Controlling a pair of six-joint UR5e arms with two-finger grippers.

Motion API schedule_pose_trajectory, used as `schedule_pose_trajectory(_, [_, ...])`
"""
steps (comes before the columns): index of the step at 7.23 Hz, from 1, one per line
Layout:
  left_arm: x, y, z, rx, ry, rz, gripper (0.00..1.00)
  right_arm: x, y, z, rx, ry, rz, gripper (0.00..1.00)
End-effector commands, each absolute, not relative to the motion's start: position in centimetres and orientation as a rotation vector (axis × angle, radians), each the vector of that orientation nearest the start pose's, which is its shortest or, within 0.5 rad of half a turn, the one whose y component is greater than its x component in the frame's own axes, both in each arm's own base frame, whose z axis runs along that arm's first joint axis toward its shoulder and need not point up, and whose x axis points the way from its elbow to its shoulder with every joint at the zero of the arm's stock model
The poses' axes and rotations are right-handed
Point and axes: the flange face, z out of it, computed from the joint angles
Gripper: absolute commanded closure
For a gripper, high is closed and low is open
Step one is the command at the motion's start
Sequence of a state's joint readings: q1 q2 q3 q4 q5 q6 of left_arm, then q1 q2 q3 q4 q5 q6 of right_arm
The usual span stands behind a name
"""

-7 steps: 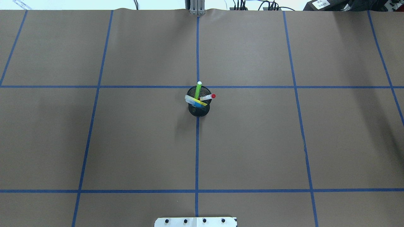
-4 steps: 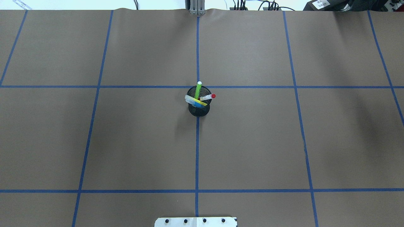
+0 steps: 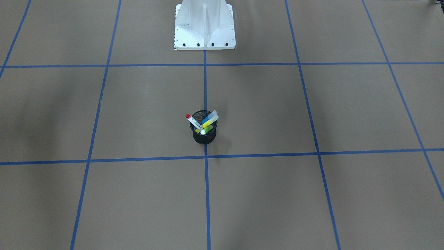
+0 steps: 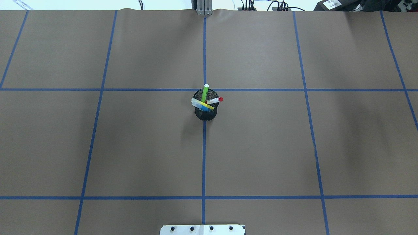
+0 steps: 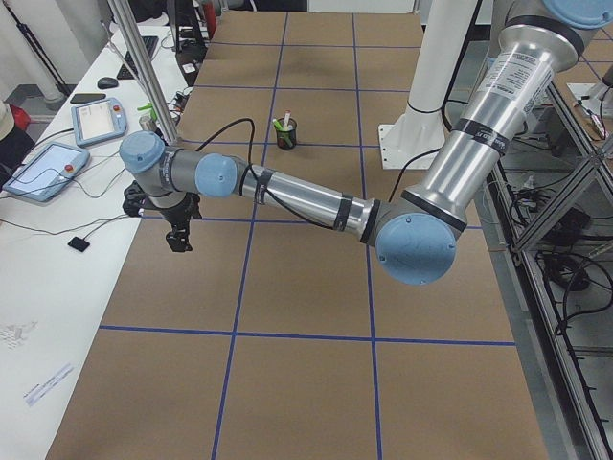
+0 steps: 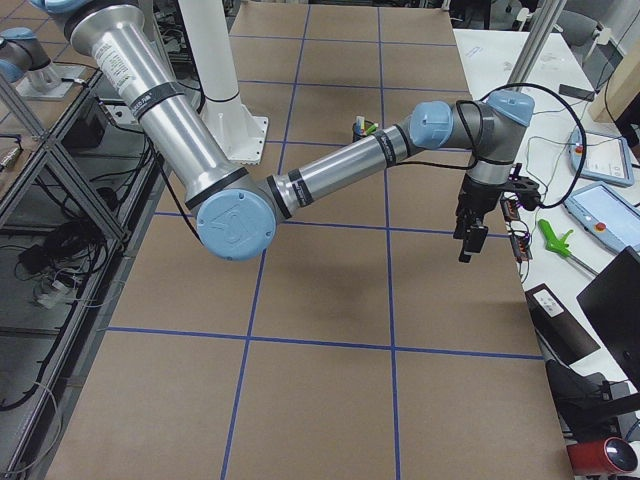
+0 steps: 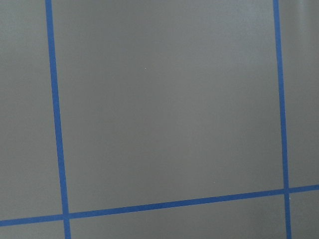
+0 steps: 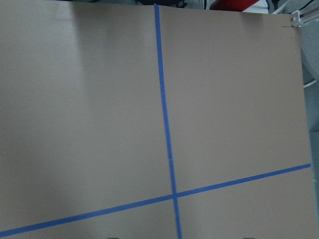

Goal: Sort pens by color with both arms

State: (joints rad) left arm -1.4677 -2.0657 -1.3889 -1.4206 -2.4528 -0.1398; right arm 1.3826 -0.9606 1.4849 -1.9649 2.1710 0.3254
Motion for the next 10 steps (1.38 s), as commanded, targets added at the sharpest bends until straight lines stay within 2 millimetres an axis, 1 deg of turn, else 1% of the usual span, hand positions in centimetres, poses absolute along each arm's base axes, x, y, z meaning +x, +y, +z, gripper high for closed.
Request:
schedule_pose_trajectory(1, [2.6, -67.8, 43.5, 0.047, 0.885, 0.022, 0.0, -19.6, -65.8, 30.3, 0.075, -0.831, 0.017, 0.0])
schedule_pose_trajectory(2, [2.9, -67.7, 43.1, 0.054, 0.885, 0.03, 0.0, -24.9, -64.0, 29.2, 0.165, -0.905, -0.072, 0.0])
schedule_pose_trajectory(3, [2.8, -67.6, 42.9, 0.061, 0.878, 0.032, 0.0, -26.7, -62.9, 27.8, 0.293, -0.986, -0.15, 0.0])
schedule_pose_trajectory(4, [2.6, -67.1, 41.7, 0.091, 0.876, 0.045, 0.0, -29.7, -61.3, 26.0, 0.372, -1.039, -0.237, 0.0])
schedule_pose_trajectory(5, [2.4, -66.4, 40.9, 0.122, 0.841, 0.052, 0.0, -33.1, -58.6, 23.0, 0.446, -1.061, -0.311, 0.0])
schedule_pose_trajectory(6, [2.3, -66.3, 40.7, 0.121, 0.836, 0.049, 0.0, -35.6, -56.2, 21.7, 0.485, -1.074, -0.383, 0.0])
schedule_pose_trajectory(7, [2.3, -66.3, 40.8, 0.119, 0.836, 0.047, 0.0, -38.4, -54.4, 21.1, 0.526, -1.066, -0.494, 0.0])
schedule_pose_trajectory(8, [2.4, -66.2, 41.1, 0.112, 0.835, 0.045, 0.0, -40.6, -53.0, 20.7, 0.575, -1.044, -0.589, 0.0])
schedule_pose_trajectory(9, [2.3, -66.2, 40.8, 0.115, 0.835, 0.045, 0.0, -44.0, -50.0, 19.9, 0.601, -1.035, -0.642, 0.0])
schedule_pose_trajectory(10, [2.2, -65.4, 39.9, 0.099, 0.833, 0.038, 0.0, -46.3, -47.4, 19.3, 0.601, -1.045, -0.679, 0.01])
